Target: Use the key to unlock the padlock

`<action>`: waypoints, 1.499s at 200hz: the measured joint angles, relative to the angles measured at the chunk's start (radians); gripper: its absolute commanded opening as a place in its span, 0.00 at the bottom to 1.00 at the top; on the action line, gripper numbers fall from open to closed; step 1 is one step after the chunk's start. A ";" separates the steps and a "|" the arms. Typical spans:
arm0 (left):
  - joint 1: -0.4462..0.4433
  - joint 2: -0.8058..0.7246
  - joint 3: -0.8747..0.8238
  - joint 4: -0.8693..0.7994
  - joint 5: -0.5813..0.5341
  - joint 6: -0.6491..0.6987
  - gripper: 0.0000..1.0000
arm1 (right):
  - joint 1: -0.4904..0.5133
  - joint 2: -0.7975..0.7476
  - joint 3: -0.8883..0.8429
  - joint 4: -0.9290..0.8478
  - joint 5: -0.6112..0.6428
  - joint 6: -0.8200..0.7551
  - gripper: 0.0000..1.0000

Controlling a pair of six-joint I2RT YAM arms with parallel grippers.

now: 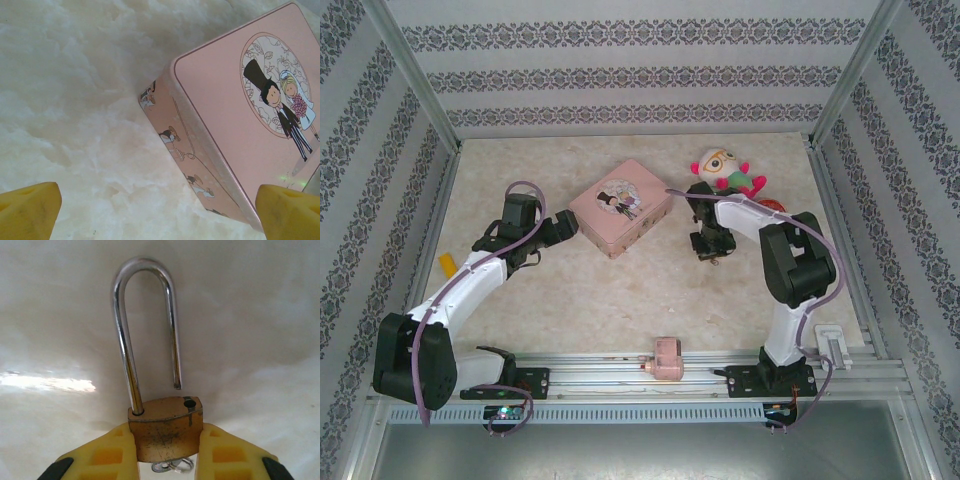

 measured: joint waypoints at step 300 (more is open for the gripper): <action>-0.028 0.109 -0.004 0.162 0.202 -0.180 0.91 | -0.053 0.299 0.740 0.091 -0.327 -0.008 0.60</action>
